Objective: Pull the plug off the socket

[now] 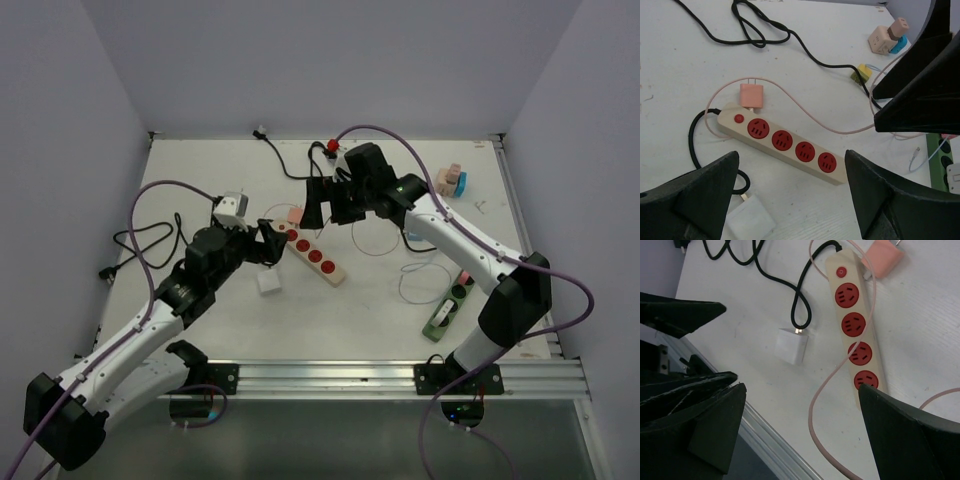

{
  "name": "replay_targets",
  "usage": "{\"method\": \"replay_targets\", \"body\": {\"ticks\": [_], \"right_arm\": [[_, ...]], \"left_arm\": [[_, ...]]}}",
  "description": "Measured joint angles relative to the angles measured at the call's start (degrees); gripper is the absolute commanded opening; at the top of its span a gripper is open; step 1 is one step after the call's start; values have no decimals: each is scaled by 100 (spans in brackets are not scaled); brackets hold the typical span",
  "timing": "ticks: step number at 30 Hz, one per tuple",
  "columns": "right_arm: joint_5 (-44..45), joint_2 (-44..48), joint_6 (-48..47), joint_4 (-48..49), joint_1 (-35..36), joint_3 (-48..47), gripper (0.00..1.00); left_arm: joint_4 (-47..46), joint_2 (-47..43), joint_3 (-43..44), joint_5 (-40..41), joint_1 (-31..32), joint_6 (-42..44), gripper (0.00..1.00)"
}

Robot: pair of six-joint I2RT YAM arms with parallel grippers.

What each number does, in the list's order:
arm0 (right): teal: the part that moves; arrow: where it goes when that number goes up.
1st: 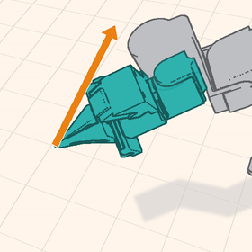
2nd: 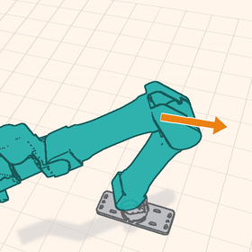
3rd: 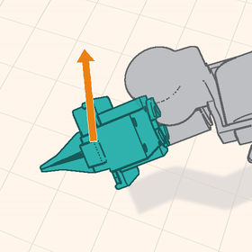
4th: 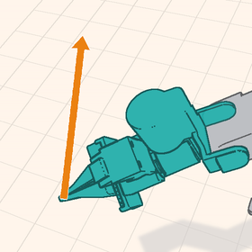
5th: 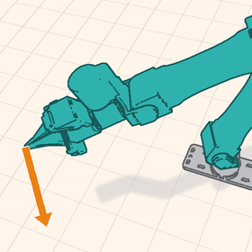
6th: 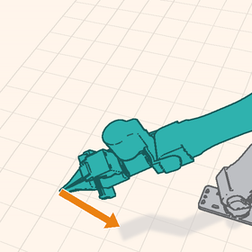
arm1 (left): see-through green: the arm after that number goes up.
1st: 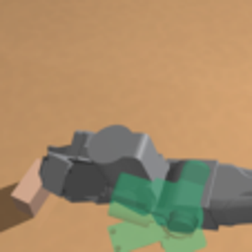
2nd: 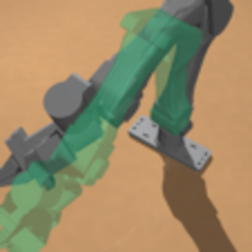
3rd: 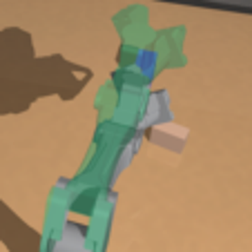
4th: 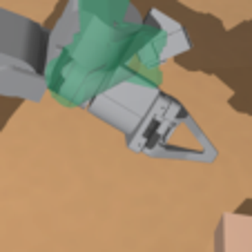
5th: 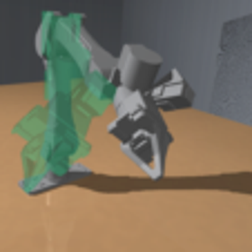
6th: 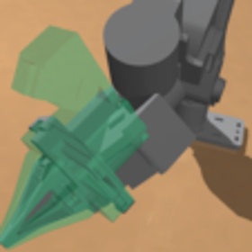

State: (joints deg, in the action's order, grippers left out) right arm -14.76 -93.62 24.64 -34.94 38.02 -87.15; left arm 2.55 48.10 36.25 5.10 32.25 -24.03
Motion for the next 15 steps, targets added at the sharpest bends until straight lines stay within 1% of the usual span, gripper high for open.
{"method": "replay_targets", "body": {"ticks": [4, 9, 12, 15], "right_arm": [[-243, 70, -33, 70, -7, 46, 99], [-323, 70, 28, 72, -22, 46, 99], [-372, 70, 142, 76, -22, 46, 98], [-472, 70, 238, 81, -22, 46, 98]], "left_arm": [[-769, 4, -658, -319, -4, -214, 90], [-2009, 48, -1484, -1108, -4, -219, 93], [-2675, 256, -1753, -1521, 0, -199, 95], [-3335, 592, -1853, -1749, 50, -153, 96]]}}
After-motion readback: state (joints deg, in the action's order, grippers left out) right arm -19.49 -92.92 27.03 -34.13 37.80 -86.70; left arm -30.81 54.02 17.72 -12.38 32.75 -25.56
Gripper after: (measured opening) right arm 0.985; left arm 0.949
